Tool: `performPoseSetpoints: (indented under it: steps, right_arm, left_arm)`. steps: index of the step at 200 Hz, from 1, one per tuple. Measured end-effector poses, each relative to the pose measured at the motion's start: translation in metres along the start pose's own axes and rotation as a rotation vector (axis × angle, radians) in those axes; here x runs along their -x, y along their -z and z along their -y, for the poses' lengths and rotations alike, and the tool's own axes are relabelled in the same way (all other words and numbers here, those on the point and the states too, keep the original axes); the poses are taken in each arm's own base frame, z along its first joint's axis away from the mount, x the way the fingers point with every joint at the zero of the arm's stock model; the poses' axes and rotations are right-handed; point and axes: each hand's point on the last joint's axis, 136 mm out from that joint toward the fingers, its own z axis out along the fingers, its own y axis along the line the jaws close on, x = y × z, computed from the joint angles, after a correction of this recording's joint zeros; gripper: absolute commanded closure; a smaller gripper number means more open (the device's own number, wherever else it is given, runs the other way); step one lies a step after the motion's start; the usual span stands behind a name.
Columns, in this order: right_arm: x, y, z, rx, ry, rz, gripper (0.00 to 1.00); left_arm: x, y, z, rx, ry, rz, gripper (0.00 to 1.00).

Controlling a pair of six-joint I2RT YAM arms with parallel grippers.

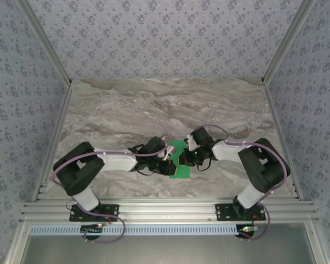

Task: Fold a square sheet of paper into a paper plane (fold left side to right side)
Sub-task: Fold the triangle a second time at the center of the table.

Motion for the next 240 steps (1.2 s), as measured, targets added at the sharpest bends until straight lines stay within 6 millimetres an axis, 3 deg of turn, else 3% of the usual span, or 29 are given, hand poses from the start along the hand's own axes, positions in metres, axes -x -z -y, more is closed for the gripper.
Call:
performPoseSetpoints:
  steps: [74,121,159,240]
  right_arm:
    - [-0.003,0.007,-0.002,-0.019,0.02,0.008,0.98]
    - [-0.011,0.02,-0.023,0.012,0.081,0.026,0.99]
    - [-0.022,0.013,-0.029,0.017,0.097,-0.005,0.99]
    - [-0.032,-0.005,-0.015,-0.024,0.064,-0.07,0.99]
  left_arm:
    - [-0.008,-0.005,-0.015,0.049,0.015,-0.011,0.98]
    - [-0.009,-0.008,-0.012,0.053,-0.005,-0.001,0.99]
    - [-0.009,-0.01,-0.011,0.054,-0.012,0.002,1.0]
    - [-0.009,-0.01,-0.012,0.06,-0.01,0.005,1.0]
